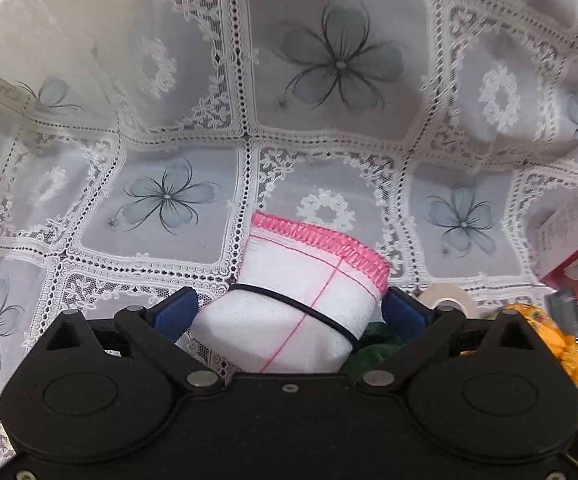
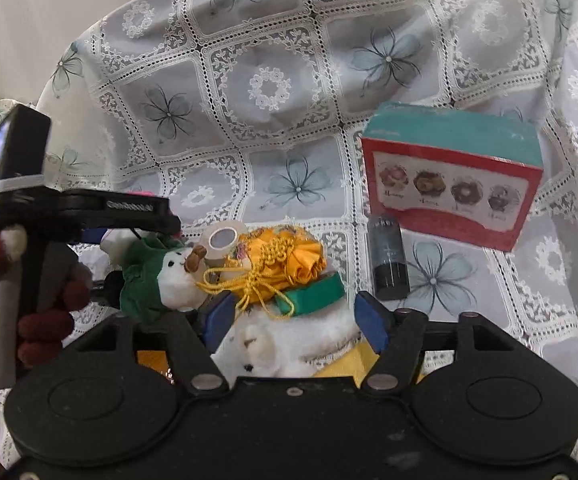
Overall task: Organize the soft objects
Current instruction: 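Lift the sock with the left tool while the right tool grasps the yellow pouch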
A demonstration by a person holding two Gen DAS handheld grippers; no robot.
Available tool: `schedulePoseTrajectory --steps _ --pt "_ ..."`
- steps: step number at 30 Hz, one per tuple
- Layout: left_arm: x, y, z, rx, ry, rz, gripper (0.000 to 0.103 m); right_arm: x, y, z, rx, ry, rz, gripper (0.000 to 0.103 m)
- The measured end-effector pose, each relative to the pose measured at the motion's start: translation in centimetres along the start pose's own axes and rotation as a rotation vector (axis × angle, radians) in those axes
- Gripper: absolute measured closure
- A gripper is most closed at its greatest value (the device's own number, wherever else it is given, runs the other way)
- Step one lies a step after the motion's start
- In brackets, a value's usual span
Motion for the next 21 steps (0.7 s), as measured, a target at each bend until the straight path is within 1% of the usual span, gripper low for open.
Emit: schedulePoseTrajectory --steps 4,5,6,8,9,12,15,17,19,21 --pt "-0.2 0.8 0.2 -0.005 0.006 0.019 0.010 0.8 1.0 1.0 -0.003 -0.038 -0.017 0.030" --pt "-0.3 0.9 0.3 -0.012 0.004 0.021 0.013 0.9 1.3 1.4 -0.004 -0.049 -0.019 0.030" --pt "-0.3 1.0 0.5 -0.018 0.001 0.023 0.021 1.1 1.7 1.7 -0.004 -0.056 -0.019 0.027" --pt "-0.3 1.1 0.8 -0.023 -0.012 0.028 0.029 1.4 2.7 2.5 -0.002 -0.072 -0.017 0.022" --pt "-0.3 1.1 1.0 -0.025 -0.018 0.029 0.035 1.5 3.1 2.9 -0.005 -0.081 -0.015 0.022" --pt "-0.3 1.2 1.3 -0.039 -0.034 0.035 0.037 1.9 4.8 3.9 -0.035 -0.120 -0.011 0.020" --pt "-0.3 1.2 1.3 -0.046 -0.023 0.034 0.037 2.0 6.5 4.3 -0.067 -0.156 0.004 0.020" --pt "-0.4 1.3 1.2 -0.048 -0.019 0.032 0.034 1.8 7.4 4.4 -0.073 -0.172 0.028 0.020" --pt "-0.3 1.5 1.1 -0.066 -0.024 0.028 0.020 1.6 8.1 4.6 -0.071 -0.184 0.043 0.021" --pt "-0.2 1.7 0.9 -0.093 -0.036 0.023 0.012 1.6 8.4 4.7 -0.078 -0.190 0.038 0.024"
Point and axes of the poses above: each gripper's, at about its wrist camera, not at the fingertips, and y roughly the way its jaws point, z to its left, x to its top, the point moved 8 cm from there along y, roughly the way its jaws point, and after that the axes turned 7 degrees about -x, right-handed, at the moved point
